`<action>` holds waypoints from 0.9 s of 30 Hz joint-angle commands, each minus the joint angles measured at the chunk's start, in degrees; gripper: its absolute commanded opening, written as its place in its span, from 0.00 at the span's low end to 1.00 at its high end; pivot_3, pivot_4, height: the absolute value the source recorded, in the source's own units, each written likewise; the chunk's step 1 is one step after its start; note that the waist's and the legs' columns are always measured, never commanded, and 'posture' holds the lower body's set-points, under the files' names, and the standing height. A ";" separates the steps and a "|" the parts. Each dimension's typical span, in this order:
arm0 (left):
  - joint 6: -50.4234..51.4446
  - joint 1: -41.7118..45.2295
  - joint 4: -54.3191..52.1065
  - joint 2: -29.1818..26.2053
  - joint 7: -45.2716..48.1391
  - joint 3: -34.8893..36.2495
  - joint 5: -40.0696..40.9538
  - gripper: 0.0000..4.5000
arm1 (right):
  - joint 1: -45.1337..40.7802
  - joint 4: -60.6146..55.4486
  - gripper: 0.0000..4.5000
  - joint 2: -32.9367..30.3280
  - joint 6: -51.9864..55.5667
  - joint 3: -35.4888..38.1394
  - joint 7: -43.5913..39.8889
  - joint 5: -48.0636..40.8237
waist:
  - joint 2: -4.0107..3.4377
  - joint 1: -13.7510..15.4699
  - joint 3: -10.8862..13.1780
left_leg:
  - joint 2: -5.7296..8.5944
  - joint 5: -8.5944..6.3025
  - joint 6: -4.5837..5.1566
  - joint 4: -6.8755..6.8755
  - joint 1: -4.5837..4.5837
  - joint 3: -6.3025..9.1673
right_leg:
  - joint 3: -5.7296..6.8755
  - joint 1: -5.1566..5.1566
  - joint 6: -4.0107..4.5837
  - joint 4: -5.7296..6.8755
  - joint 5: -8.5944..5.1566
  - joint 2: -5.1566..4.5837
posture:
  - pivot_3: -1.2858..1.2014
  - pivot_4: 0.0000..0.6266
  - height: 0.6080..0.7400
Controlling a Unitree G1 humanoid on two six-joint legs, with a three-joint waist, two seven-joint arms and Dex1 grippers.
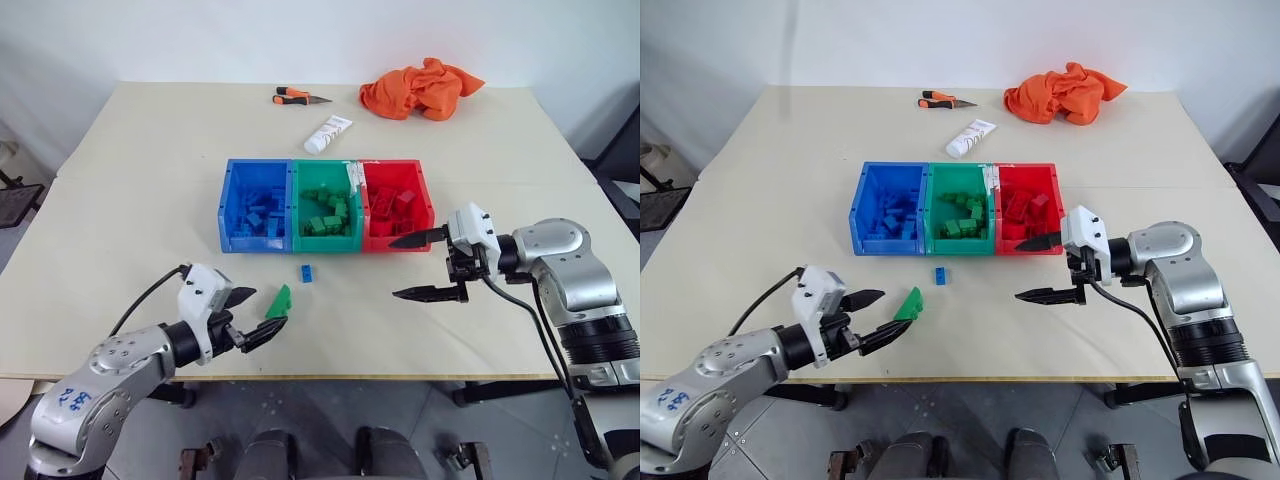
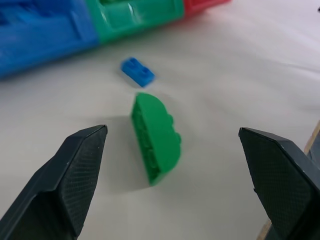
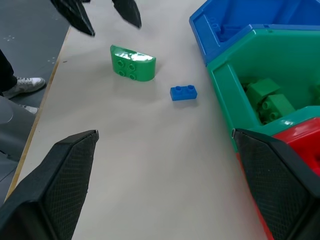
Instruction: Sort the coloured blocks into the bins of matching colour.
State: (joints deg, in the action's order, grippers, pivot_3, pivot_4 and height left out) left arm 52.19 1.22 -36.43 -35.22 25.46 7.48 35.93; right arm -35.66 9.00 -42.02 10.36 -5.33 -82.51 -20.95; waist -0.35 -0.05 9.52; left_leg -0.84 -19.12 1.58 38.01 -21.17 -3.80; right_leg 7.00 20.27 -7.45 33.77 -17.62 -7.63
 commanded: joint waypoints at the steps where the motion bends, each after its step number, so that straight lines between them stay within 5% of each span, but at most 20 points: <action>1: -0.81 1.98 1.73 -0.70 0.40 -3.75 -2.58 1.00 | 0.68 -2.79 0.99 -0.49 0.56 2.08 1.14 -1.16 | 0.00 0.02 0.00 | 0.01 0.00 0.00 0.01 0.00 -0.01 | 0.02 0.00 0.00 0.00 0.00 0.01 | 0.52 0.24 1.00; 9: -5.70 5.97 8.04 -1.07 4.07 -11.72 -8.58 1.00 | 5.08 -7.56 0.99 -1.76 2.78 4.58 4.17 -2.09 | 0.00 0.44 0.00 | 0.02 0.00 0.00 0.01 -0.01 -0.02 | 0.02 0.03 0.00 0.01 0.00 -0.01 | 0.52 0.24 1.00; 13: -5.94 7.63 9.64 -0.17 5.16 -13.53 -9.31 0.79 | 6.29 -9.13 1.00 -1.94 3.72 5.56 5.73 -2.24 | 0.00 0.59 0.00 | 0.02 0.00 0.00 0.04 -0.01 -0.09 | 0.09 0.03 -0.01 -0.01 0.00 0.00 | 0.52 0.24 1.00; 21: -6.51 9.45 12.05 0.77 6.20 -13.70 -10.49 0.21 | 8.14 -9.96 1.00 -2.41 3.73 6.85 7.48 -2.19 | 0.00 0.76 0.00 | 0.00 0.00 0.00 0.04 -0.01 -0.10 | 0.23 0.03 -0.01 0.00 0.00 0.02 | 0.52 0.24 1.00; 27: -6.24 15.94 12.32 5.12 4.28 -11.63 -9.41 0.19 | 9.06 -10.22 1.00 -2.45 3.55 7.83 8.90 -2.16 | 0.02 1.62 0.00 | 0.02 0.01 0.02 0.12 -0.05 -0.07 | 0.27 0.03 -0.03 0.01 0.01 0.00 | 0.52 0.24 1.00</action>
State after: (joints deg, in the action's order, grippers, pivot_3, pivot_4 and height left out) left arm 46.83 15.24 -22.98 -30.80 30.27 -5.51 25.99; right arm -26.73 0.35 -43.52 14.11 0.40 -74.06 -21.98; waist -0.33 1.57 9.53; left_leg -0.82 -19.11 1.61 38.15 -21.22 -3.86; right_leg 7.28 20.28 -7.49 33.77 -17.60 -7.62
